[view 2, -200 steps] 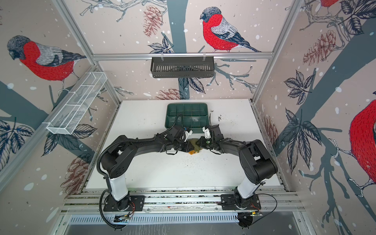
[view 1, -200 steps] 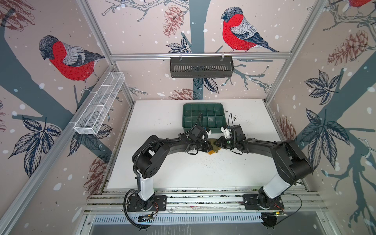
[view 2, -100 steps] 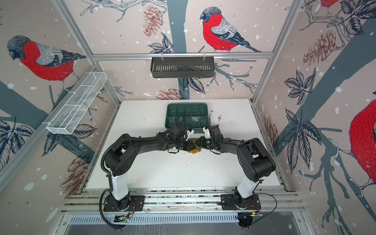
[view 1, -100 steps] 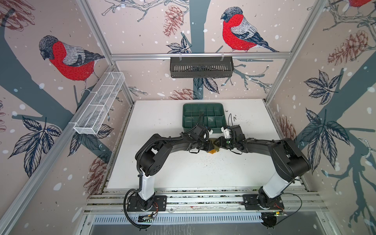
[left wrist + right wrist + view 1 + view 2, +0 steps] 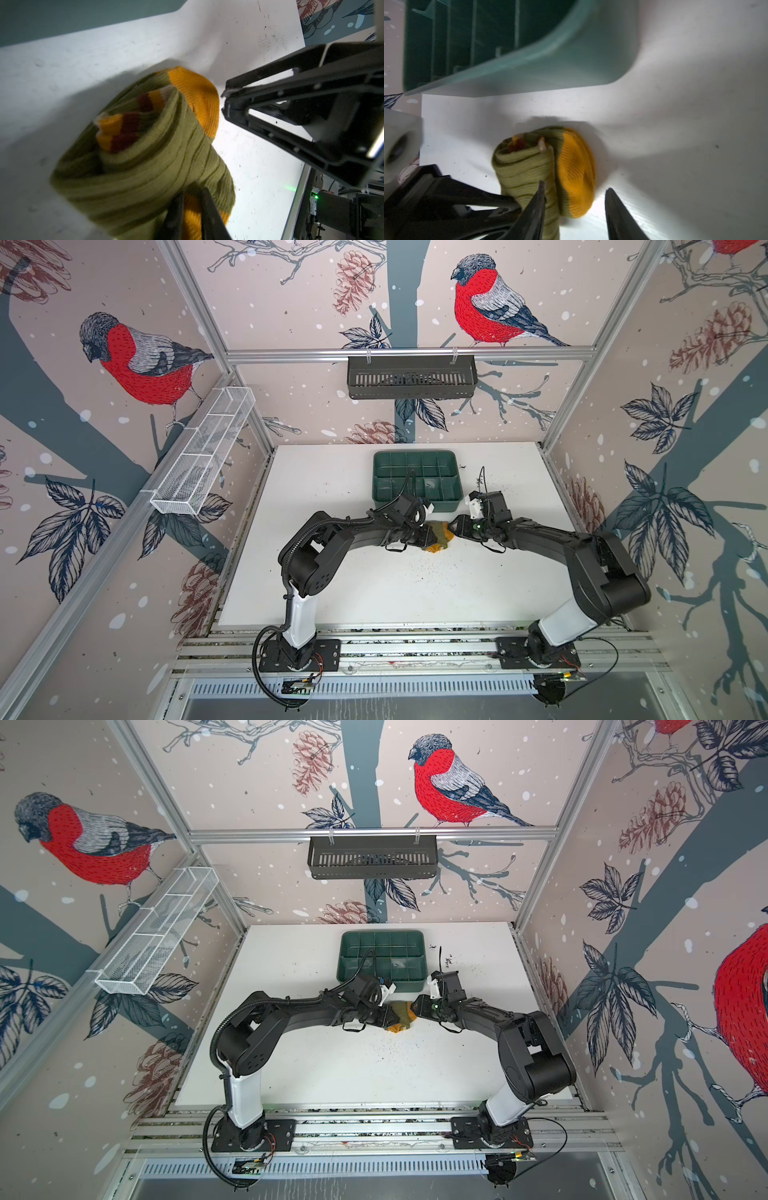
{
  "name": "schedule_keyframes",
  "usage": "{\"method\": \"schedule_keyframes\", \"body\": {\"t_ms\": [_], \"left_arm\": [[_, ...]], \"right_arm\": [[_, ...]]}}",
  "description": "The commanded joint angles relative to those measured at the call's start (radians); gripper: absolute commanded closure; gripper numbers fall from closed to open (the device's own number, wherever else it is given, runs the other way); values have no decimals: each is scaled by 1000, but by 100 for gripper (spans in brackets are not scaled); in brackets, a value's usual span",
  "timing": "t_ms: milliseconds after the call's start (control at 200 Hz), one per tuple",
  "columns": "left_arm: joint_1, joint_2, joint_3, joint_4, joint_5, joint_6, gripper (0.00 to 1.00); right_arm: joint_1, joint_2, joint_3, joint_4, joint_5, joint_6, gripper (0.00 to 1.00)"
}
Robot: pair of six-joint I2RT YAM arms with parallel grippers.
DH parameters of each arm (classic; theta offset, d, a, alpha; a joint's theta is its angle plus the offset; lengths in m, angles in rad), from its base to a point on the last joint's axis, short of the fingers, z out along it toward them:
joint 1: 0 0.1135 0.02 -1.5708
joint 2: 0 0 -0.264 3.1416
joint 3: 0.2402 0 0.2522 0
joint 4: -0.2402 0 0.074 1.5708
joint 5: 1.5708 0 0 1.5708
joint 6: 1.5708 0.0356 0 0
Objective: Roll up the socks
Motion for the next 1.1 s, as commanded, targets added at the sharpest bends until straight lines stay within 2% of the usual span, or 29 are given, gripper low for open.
{"method": "schedule_keyframes", "body": {"t_ms": [0,595,645,780,1091], "left_arm": [[4,10,4,-34,-31,20,81],[10,11,10,-26,-31,20,81],[12,7,9,-25,-34,20,81],[13,-13,18,-30,-33,23,80],[19,-88,24,-87,-73,59,77]], "right_arm": [[0,8,-2,-10,6,-12,50],[-16,121,9,122,-93,26,53],[-18,136,10,131,-102,28,56],[-18,151,-4,154,-106,37,74],[-24,117,-31,163,-89,33,79]]}}
